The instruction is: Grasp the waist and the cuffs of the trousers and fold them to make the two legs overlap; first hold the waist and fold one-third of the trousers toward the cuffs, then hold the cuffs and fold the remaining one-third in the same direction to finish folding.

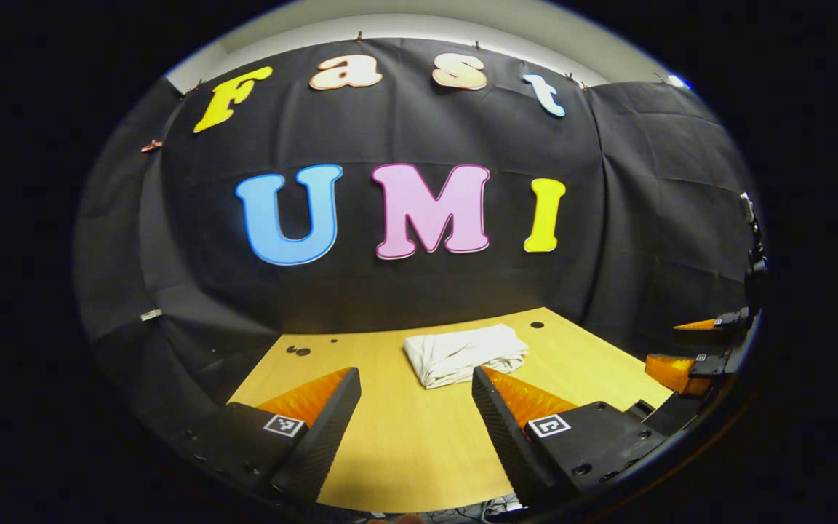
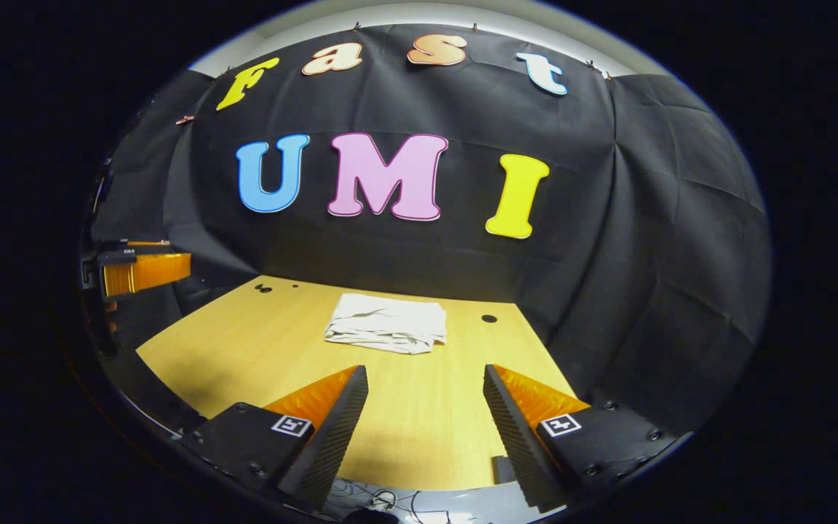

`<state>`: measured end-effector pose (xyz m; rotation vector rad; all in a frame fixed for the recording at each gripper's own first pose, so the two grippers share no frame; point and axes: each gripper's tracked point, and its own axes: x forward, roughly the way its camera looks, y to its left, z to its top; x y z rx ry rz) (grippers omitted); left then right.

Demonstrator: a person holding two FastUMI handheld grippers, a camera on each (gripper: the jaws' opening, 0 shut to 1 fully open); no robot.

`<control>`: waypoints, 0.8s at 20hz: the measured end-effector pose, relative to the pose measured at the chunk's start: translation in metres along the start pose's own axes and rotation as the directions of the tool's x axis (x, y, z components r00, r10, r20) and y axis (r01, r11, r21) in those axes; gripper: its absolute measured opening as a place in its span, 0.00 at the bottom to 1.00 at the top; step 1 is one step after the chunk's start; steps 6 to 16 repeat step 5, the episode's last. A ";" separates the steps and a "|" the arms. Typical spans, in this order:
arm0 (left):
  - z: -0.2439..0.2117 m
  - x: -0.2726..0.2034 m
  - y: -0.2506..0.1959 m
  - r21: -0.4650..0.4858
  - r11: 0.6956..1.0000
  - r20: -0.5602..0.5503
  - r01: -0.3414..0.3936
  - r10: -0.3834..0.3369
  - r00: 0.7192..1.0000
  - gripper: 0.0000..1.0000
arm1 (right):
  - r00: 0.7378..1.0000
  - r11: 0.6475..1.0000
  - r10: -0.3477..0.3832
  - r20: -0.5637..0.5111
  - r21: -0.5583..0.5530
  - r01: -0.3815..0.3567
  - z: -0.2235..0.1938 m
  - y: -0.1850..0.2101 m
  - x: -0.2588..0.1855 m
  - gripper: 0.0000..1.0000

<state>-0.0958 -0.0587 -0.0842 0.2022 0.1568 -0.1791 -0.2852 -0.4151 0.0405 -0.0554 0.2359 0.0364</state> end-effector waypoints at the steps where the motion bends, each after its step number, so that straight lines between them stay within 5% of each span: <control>1: -0.009 -0.009 0.006 -0.001 1.000 -0.014 -0.009 0.009 1.000 0.96 | 1.000 1.000 0.005 0.000 0.006 -0.005 -0.001 0.007 -0.003 0.98; 5: -0.032 -0.026 0.017 -0.016 1.000 -0.061 -0.024 0.023 0.998 0.96 | 0.999 0.999 0.039 -0.023 0.027 -0.038 -0.012 0.034 -0.015 0.97; 16: -0.032 -0.026 0.017 -0.016 1.000 -0.061 -0.024 0.023 0.998 0.96 | 0.999 0.999 0.039 -0.023 0.027 -0.038 -0.012 0.034 -0.015 0.97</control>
